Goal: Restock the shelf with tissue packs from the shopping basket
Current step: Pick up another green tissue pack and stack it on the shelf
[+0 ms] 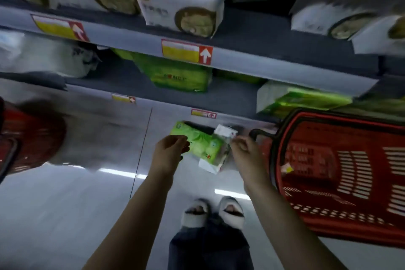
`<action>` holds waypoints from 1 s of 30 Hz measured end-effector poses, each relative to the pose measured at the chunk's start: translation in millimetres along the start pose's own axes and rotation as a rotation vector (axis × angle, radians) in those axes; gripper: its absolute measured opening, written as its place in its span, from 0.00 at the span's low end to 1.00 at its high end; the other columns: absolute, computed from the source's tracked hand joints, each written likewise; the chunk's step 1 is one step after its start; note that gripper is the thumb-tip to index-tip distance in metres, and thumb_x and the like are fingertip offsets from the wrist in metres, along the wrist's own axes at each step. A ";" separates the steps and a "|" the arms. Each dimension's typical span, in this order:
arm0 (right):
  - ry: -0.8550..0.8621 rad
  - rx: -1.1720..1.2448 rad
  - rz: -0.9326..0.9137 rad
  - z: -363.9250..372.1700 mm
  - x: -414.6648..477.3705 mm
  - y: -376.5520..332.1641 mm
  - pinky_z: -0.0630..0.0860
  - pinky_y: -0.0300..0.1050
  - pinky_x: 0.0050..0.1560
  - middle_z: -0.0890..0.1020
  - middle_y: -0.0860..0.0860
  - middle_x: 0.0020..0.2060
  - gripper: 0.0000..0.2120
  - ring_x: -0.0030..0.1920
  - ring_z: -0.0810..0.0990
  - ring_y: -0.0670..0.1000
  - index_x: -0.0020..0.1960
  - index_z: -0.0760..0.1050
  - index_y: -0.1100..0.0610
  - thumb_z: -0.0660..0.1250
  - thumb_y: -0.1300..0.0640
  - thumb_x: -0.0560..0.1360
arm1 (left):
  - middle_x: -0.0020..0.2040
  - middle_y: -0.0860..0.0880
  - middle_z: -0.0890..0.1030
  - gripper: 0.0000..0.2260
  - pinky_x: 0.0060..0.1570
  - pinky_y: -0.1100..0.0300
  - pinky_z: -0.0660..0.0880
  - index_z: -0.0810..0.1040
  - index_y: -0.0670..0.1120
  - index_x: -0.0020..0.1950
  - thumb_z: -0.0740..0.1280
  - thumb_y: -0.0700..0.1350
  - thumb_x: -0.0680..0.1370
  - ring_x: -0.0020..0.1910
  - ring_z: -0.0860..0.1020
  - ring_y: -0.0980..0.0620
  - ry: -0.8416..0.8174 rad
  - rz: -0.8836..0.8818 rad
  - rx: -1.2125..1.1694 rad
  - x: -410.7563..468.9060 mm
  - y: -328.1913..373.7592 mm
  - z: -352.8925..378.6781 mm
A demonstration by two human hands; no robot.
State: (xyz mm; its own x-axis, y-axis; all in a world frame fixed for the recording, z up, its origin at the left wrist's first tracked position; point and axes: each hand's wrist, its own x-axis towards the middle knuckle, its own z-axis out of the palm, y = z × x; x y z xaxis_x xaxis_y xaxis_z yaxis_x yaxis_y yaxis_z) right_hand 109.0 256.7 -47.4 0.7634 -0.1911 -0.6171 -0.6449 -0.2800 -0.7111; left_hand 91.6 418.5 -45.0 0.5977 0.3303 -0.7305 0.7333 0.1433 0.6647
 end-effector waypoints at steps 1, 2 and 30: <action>-0.012 0.047 0.076 13.4 8.8 16.7 0.74 0.46 0.43 0.77 0.51 0.35 0.05 0.38 0.75 0.50 0.40 0.74 0.53 0.64 0.60 0.75 | 0.42 0.46 0.80 0.06 0.41 0.59 0.70 0.78 0.42 0.47 0.62 0.39 0.80 0.40 0.78 0.52 0.016 -0.040 0.017 11.4 -19.6 1.5; -0.015 0.096 0.157 26.8 16.5 31.8 0.76 0.54 0.47 0.78 0.54 0.37 0.04 0.40 0.75 0.52 0.40 0.73 0.54 0.64 0.58 0.73 | 0.43 0.44 0.80 0.06 0.40 0.60 0.69 0.79 0.40 0.50 0.62 0.39 0.79 0.40 0.78 0.52 0.036 -0.081 0.031 22.4 -38.1 3.0; 0.128 0.040 0.446 121.2 166.2 210.0 0.77 0.56 0.55 0.82 0.63 0.52 0.26 0.53 0.81 0.61 0.57 0.77 0.67 0.77 0.53 0.66 | 0.48 0.42 0.79 0.02 0.43 0.58 0.71 0.76 0.48 0.45 0.66 0.41 0.76 0.49 0.76 0.47 0.125 -0.264 -0.048 145.0 -165.4 10.5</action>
State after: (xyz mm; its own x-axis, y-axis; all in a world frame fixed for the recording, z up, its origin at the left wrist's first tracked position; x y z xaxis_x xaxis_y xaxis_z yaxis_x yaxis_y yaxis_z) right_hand 96.0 280.2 -340.2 0.4082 -0.4000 -0.8206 -0.9102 -0.1086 -0.3997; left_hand 60.4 432.9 -262.6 0.3411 0.3878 -0.8563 0.8401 0.2830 0.4628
